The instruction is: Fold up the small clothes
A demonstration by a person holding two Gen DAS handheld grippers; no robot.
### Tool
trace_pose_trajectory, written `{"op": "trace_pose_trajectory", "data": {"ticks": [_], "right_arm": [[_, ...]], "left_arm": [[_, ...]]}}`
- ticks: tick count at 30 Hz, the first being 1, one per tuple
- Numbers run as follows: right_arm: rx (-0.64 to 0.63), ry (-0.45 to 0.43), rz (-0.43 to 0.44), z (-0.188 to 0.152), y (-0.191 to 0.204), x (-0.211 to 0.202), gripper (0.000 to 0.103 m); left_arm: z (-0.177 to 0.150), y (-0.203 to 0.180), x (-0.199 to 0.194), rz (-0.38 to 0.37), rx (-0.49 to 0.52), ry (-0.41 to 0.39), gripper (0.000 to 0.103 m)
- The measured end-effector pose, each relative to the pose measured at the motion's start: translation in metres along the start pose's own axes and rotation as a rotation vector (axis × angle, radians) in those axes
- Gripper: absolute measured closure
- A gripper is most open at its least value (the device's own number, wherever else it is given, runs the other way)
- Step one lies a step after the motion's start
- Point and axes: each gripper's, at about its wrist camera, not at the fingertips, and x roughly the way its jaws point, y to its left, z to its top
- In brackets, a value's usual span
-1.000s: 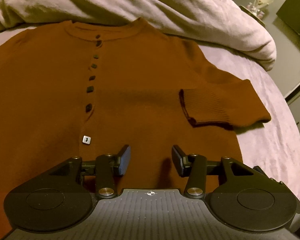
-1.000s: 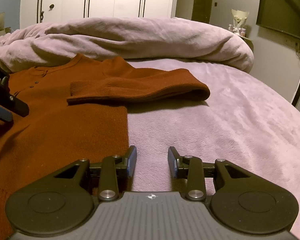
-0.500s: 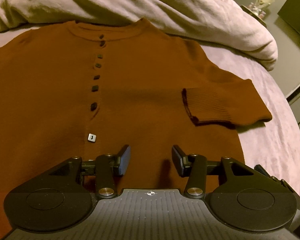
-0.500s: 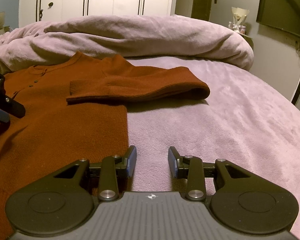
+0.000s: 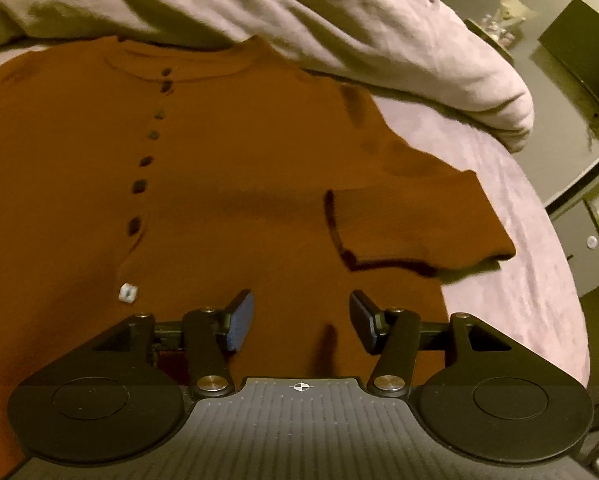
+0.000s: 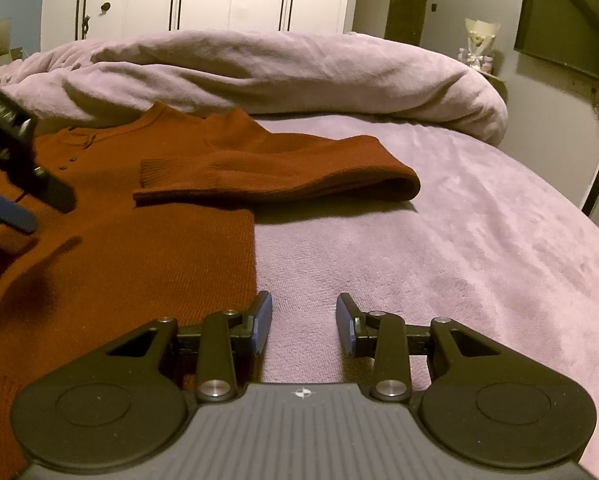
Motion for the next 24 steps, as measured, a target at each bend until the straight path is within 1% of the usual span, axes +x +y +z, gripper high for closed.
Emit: {"op": "trace_pose_trajectory", "data": {"ticks": [5, 8, 12, 15, 18, 20, 22, 24], "right_arm": [[0.003, -0.003, 0.000, 0.001, -0.003, -0.002, 0.065], [0.016, 0.000, 0.003, 0.002, -0.005, -0.003, 0.065], [0.041, -0.010, -0.034, 0.003, -0.011, -0.006, 0.066], [0.083, -0.002, -0.067, 0.005, -0.024, -0.004, 0.066], [0.139, 0.010, -0.080, 0.008, -0.040, -0.002, 0.071], [0.173, 0.012, -0.091, 0.010, -0.051, -0.001, 0.071], [0.196, 0.010, -0.110, 0.013, -0.061, 0.000, 0.071], [0.208, 0.014, -0.126, 0.014, -0.069, 0.003, 0.071]], "left_arm": [[0.005, -0.007, 0.009, -0.039, -0.011, 0.008, 0.045], [0.006, -0.012, 0.016, -0.042, 0.000, 0.014, 0.046], [0.009, -0.013, 0.025, -0.071, -0.012, 0.019, 0.047], [0.016, -0.013, 0.033, -0.095, -0.038, 0.018, 0.047], [0.024, -0.013, 0.046, -0.118, -0.060, 0.018, 0.048], [0.030, -0.013, 0.055, -0.132, -0.078, 0.019, 0.051], [0.036, -0.012, 0.063, -0.154, -0.100, 0.016, 0.052], [0.041, -0.013, 0.072, -0.170, -0.122, 0.018, 0.056]]}}
